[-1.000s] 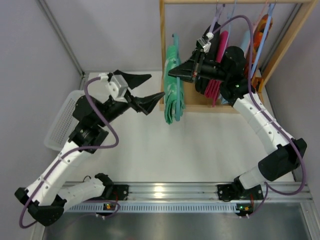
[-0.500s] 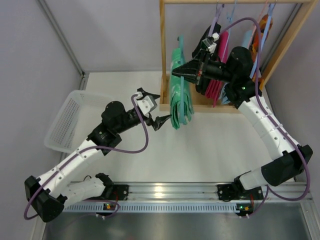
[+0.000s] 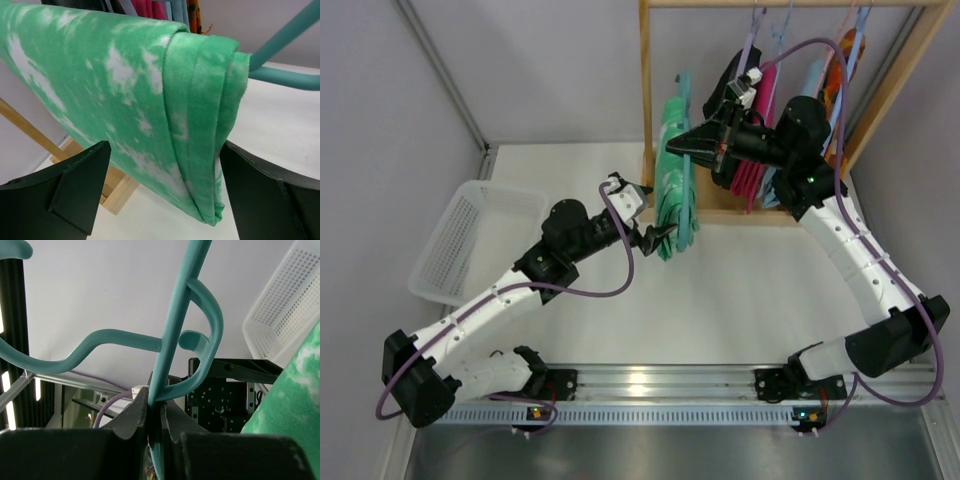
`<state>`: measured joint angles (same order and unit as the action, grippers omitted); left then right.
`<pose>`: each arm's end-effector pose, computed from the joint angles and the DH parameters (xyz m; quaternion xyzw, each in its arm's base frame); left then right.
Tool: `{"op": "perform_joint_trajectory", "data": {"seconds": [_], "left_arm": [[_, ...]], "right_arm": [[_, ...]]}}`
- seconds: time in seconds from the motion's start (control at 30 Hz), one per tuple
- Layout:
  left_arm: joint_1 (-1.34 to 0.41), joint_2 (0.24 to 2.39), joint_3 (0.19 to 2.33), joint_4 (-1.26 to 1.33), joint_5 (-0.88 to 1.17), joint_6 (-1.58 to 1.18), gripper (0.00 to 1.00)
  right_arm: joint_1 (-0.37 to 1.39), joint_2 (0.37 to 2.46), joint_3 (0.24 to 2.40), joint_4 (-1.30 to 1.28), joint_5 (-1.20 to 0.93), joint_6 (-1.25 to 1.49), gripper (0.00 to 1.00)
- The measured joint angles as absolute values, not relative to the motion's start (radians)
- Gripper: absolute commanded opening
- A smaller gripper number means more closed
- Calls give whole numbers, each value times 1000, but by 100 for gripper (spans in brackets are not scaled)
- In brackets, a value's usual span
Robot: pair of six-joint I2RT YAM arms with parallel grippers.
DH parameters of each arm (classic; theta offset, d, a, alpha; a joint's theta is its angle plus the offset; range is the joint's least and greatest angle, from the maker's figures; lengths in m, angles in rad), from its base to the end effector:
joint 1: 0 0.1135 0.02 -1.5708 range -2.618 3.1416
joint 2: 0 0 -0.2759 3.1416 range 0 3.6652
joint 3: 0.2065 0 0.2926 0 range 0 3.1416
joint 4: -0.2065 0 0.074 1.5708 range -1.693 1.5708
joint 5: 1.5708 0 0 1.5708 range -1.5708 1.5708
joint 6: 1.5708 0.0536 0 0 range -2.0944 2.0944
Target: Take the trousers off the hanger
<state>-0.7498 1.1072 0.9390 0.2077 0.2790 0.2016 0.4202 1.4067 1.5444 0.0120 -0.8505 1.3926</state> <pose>0.2201 -0.2251 0.3764 0.4034 0.5642 -0.2860 0.6612 0.3109 0.1830 0.5007 0.0012 0.6714 0.7095 0.2139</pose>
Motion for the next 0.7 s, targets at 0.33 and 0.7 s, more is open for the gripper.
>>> {"op": "perform_joint_trajectory", "data": {"seconds": [0.33, 0.7], "left_arm": [[-758, 1121, 954, 230, 167, 184, 52], [-761, 1132, 1041, 158, 121, 206, 0]], "right_arm": [[394, 1373, 1505, 23, -838, 1389, 0], [383, 1364, 1423, 83, -839, 1390, 0]]}}
